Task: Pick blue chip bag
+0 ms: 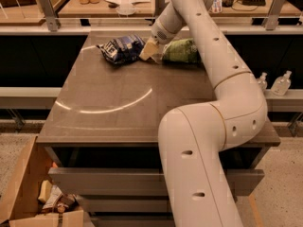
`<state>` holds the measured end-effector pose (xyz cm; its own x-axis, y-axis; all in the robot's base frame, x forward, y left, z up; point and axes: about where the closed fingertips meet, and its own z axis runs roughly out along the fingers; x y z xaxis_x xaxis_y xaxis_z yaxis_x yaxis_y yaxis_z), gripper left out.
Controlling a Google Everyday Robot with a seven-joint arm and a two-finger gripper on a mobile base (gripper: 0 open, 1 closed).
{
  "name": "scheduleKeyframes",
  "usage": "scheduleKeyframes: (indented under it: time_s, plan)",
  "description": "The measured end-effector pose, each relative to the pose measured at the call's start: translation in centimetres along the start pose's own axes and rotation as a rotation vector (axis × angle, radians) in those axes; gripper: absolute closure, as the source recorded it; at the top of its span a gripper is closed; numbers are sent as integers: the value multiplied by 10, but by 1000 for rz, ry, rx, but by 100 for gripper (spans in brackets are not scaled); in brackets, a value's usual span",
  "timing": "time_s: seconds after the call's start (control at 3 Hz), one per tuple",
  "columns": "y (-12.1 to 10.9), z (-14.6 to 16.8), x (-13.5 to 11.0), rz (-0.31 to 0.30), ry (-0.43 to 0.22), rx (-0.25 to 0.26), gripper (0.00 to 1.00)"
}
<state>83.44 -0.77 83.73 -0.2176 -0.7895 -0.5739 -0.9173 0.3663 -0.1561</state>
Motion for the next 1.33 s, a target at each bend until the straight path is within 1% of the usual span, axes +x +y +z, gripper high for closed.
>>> scheduleKeyframes:
  time_s: [0.33, 0.67, 1.0, 1.33]
  plan:
    - [3, -80, 8, -20, -21, 23, 100]
    - [15, -160, 5, -41, -51, 58, 100]
    - [28, -215, 4, -35, -91, 82, 100]
    - [29, -218, 0, -37, -98, 88, 100]
